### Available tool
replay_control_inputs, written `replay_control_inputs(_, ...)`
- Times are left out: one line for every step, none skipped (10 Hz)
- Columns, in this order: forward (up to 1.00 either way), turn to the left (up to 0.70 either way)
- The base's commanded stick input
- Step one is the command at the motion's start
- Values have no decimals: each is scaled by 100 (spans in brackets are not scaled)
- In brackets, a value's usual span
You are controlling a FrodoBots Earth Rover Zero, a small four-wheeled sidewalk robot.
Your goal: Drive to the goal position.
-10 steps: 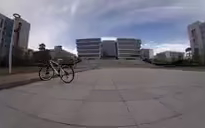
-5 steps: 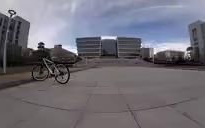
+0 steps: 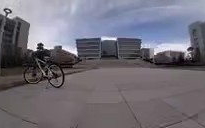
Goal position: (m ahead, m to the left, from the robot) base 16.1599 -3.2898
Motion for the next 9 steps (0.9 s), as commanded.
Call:
replay_control_inputs(85, 0)
replay_control_inputs(85, 0)
replay_control_inputs(85, 0)
replay_control_inputs(85, 0)
replay_control_inputs(85, 0)
replay_control_inputs(85, 0)
replay_control_inputs(85, 0)
replay_control_inputs(85, 0)
replay_control_inputs(85, 0)
